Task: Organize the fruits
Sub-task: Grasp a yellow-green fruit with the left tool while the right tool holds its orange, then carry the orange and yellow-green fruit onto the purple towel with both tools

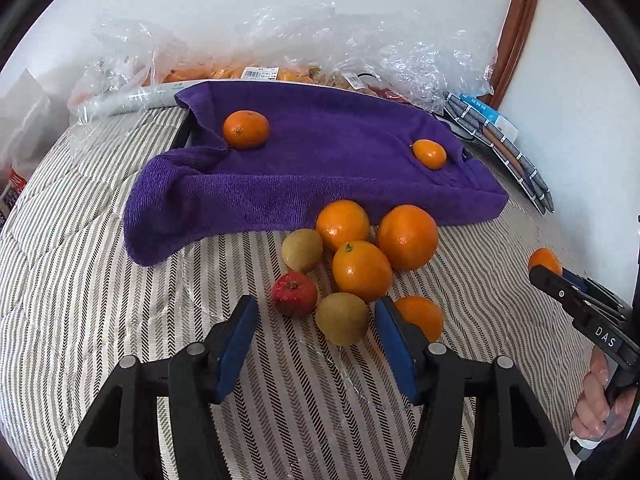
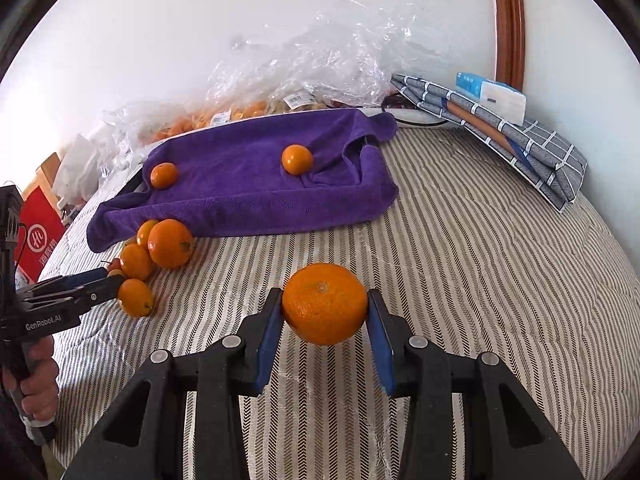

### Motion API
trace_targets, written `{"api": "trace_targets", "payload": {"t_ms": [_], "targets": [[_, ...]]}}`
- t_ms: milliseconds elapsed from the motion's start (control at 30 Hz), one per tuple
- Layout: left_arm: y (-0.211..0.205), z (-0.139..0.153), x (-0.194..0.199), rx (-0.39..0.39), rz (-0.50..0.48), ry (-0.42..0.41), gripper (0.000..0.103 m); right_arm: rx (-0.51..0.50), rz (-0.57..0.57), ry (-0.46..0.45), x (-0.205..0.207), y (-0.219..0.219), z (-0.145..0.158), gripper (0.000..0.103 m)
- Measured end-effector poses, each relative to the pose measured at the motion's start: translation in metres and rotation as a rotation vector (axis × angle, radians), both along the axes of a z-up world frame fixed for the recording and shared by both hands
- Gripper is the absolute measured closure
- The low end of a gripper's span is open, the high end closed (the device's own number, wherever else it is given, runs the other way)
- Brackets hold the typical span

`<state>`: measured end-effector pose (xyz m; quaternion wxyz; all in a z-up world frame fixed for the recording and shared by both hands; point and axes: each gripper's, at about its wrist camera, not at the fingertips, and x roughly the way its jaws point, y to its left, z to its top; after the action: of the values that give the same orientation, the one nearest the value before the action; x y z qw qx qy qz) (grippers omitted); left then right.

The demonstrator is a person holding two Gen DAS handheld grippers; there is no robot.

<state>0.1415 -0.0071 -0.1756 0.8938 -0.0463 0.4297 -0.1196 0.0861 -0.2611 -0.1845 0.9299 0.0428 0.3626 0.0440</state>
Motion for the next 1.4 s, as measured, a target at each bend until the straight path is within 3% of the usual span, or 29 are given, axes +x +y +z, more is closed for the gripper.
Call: {"api": "trace_targets", "payload": {"t_ms": [200, 400, 600, 733, 967, 1400], "targets": [[0.004, 0.003, -0.006, -0.026, -0.021, 0.011, 0.064, 0.008, -0.01, -0.002, 0.0, 0.0, 0.0, 0.062], [0.008, 0.001, -0.019, -0.013, -0.032, 0.01, 0.065, 0.011, -0.003, -0.002, -0.001, 0.005, 0.0, 0.062], [0.008, 0.0, -0.013, -0.063, -0.022, 0.014, 0.066, 0.007, 0.006, 0.002, -0.001, 0.009, -0.001, 0.062], [0.001, -0.001, -0.007, -0.059, -0.027, 0.02, 0.077, 0.006, 0.007, 0.008, -0.002, 0.008, -0.002, 0.062], [0.005, 0.008, -0.013, -0.054, -0.005, -0.011, 0.077, 0.004, -0.005, -0.001, -0.003, 0.006, 0.004, 0.062], [0.033, 0.048, -0.019, -0.048, 0.084, -0.078, 0.077, 0.002, -0.019, -0.089, 0.001, 0.009, 0.046, 0.062]]}}
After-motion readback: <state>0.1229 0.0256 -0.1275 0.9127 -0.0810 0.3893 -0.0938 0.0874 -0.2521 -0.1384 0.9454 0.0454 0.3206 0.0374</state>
